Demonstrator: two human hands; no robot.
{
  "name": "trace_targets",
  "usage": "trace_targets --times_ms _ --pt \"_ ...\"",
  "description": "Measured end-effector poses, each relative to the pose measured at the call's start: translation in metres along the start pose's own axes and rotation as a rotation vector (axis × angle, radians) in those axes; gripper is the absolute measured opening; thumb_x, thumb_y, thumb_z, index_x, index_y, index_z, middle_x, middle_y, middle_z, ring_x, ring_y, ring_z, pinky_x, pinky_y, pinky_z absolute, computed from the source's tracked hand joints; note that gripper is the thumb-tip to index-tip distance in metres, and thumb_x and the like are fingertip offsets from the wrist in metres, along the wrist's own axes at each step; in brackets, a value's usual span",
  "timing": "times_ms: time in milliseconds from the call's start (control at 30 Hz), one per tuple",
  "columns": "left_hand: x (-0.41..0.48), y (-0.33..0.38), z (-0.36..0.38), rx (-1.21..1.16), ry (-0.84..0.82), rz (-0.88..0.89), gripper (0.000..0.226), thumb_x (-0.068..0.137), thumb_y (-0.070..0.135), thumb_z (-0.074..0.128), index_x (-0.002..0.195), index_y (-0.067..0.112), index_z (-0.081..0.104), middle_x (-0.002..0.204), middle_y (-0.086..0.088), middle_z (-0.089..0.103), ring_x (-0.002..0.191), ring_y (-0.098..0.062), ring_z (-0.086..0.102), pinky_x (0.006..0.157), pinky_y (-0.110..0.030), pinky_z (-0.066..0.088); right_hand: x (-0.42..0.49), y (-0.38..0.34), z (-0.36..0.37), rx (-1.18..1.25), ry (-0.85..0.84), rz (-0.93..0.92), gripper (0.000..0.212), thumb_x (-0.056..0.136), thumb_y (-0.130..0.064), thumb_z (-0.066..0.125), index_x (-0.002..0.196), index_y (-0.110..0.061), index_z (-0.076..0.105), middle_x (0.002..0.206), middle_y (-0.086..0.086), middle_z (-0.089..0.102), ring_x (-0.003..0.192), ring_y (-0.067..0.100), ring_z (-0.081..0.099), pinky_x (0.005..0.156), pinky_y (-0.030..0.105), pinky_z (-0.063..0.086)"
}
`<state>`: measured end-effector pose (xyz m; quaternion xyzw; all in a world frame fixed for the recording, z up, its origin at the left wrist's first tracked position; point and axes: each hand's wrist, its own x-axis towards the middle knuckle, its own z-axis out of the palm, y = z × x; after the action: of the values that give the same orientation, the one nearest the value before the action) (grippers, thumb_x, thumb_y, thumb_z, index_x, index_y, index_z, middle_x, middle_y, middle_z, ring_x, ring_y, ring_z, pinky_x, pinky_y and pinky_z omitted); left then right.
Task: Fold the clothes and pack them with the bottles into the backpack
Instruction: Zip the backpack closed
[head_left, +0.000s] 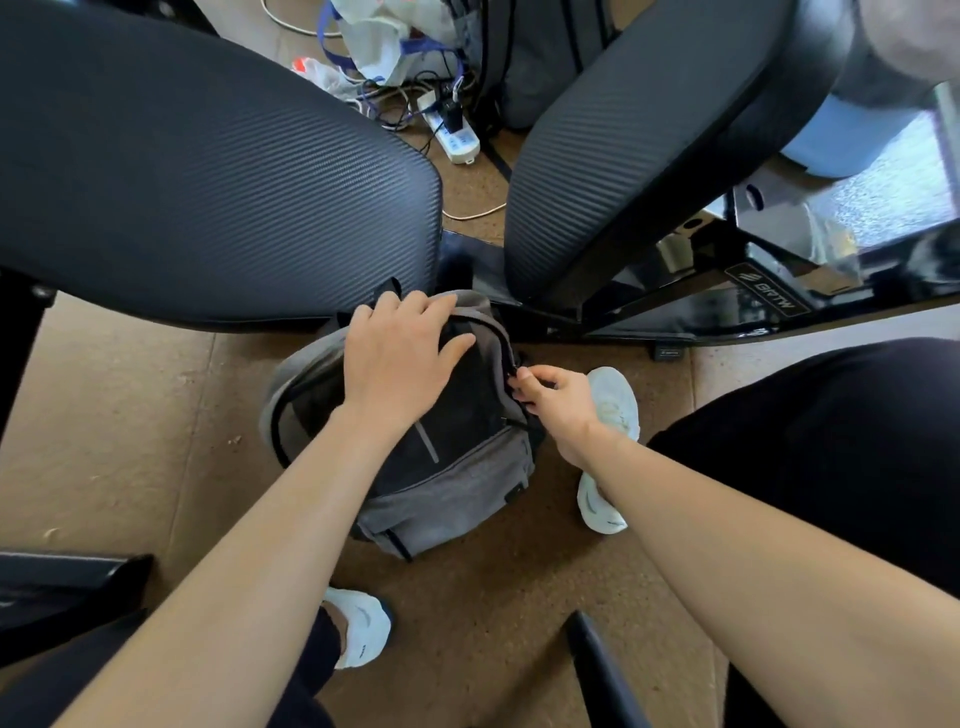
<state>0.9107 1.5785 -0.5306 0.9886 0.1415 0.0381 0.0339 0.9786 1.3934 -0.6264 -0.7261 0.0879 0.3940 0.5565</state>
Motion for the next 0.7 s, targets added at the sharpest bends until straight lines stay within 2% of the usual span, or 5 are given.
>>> trace_targets --times_ms 200,500,600,633,700 --pt "0.006 -0.002 0.002 -0.228 0.077 -0.196 0.026 0.098 0.045 0.061 0.113 0.03 0.076 0.09 0.004 0.07 0.088 -0.023 0.066 0.065 -0.033 0.041 0.018 0.005 -0.008 -0.121 0.104 -0.037 0.02 0.104 -0.025 0.058 0.099 -0.017 0.076 0.1 0.002 0.076 0.097 0.018 0.072 0.088 0.032 0.057" --pt "-0.003 -0.015 -0.002 -0.361 0.101 -0.365 0.025 0.097 0.043 0.065 0.116 0.031 0.075 0.1 0.005 0.072 0.099 -0.022 0.065 0.071 -0.032 0.038 0.047 0.027 -0.008 -0.296 0.111 0.078 0.025 0.099 -0.035 0.064 0.075 -0.029 0.069 0.092 0.004 0.077 0.095 0.026 0.072 0.096 0.047 0.058" --pt "-0.002 -0.021 -0.003 -0.374 0.083 -0.358 0.027 0.097 0.044 0.064 0.118 0.03 0.074 0.102 0.004 0.071 0.1 -0.022 0.064 0.073 -0.033 0.04 0.034 0.041 -0.006 -0.199 0.132 0.058 0.015 0.096 -0.039 0.065 0.097 -0.025 0.071 0.101 0.006 0.076 0.1 0.027 0.07 0.097 0.048 0.056" --pt "-0.002 -0.022 -0.003 -0.385 0.071 -0.353 0.027 0.097 0.044 0.064 0.118 0.03 0.074 0.102 0.005 0.071 0.098 -0.021 0.064 0.073 -0.033 0.04 0.027 0.05 -0.006 -0.185 0.163 0.091 0.028 0.093 -0.045 0.066 0.107 -0.021 0.069 0.105 0.008 0.074 0.103 0.028 0.069 0.097 0.047 0.055" --pt "-0.002 -0.025 -0.003 -0.407 0.065 -0.344 0.028 0.097 0.044 0.064 0.118 0.03 0.074 0.102 0.006 0.071 0.096 -0.018 0.063 0.072 -0.033 0.039 0.008 0.064 -0.01 -0.259 0.257 0.158 0.032 0.09 -0.048 0.066 0.103 -0.019 0.066 0.1 0.005 0.071 0.099 0.029 0.066 0.087 0.039 0.054"
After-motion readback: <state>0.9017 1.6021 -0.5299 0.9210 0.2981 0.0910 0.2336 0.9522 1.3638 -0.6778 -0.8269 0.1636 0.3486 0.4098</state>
